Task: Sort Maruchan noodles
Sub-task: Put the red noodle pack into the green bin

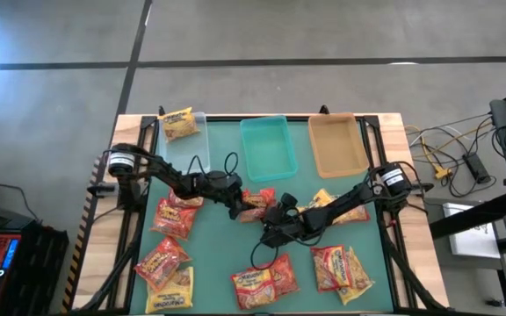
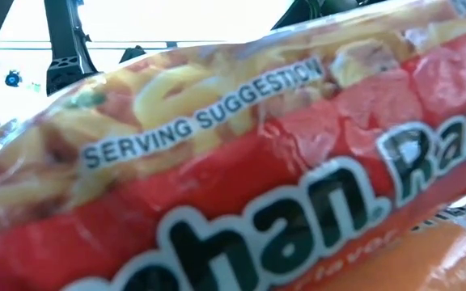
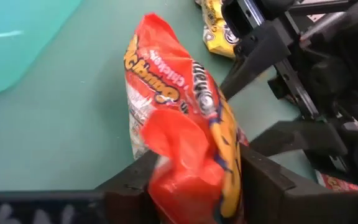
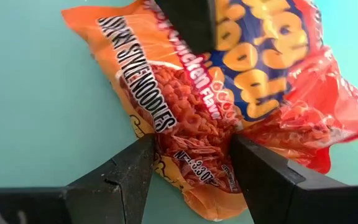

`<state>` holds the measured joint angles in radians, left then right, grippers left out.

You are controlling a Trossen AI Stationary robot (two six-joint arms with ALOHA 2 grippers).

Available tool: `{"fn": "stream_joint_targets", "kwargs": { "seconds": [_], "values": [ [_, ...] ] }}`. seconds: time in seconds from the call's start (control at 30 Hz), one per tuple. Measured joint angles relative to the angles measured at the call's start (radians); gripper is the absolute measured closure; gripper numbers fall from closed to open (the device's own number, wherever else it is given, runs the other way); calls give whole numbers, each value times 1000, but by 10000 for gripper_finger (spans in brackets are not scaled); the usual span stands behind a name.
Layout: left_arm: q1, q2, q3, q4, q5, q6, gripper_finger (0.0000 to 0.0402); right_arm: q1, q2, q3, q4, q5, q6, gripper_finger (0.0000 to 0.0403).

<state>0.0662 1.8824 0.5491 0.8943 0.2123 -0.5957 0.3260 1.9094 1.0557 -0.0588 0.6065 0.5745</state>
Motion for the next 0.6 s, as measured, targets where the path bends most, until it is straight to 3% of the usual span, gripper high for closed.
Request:
{"fn": "stream_joint_targets", "kwargs": {
  "seconds": [0.13, 0.6],
  "values": [
    [0, 0, 0, 7, 43, -8, 300, 8, -45, -3, -22, -33, -10, 200],
    [-1, -70, -5, -11, 111, -16, 295, 10, -112, 0, -44, -294, 20, 200]
  ]
}}
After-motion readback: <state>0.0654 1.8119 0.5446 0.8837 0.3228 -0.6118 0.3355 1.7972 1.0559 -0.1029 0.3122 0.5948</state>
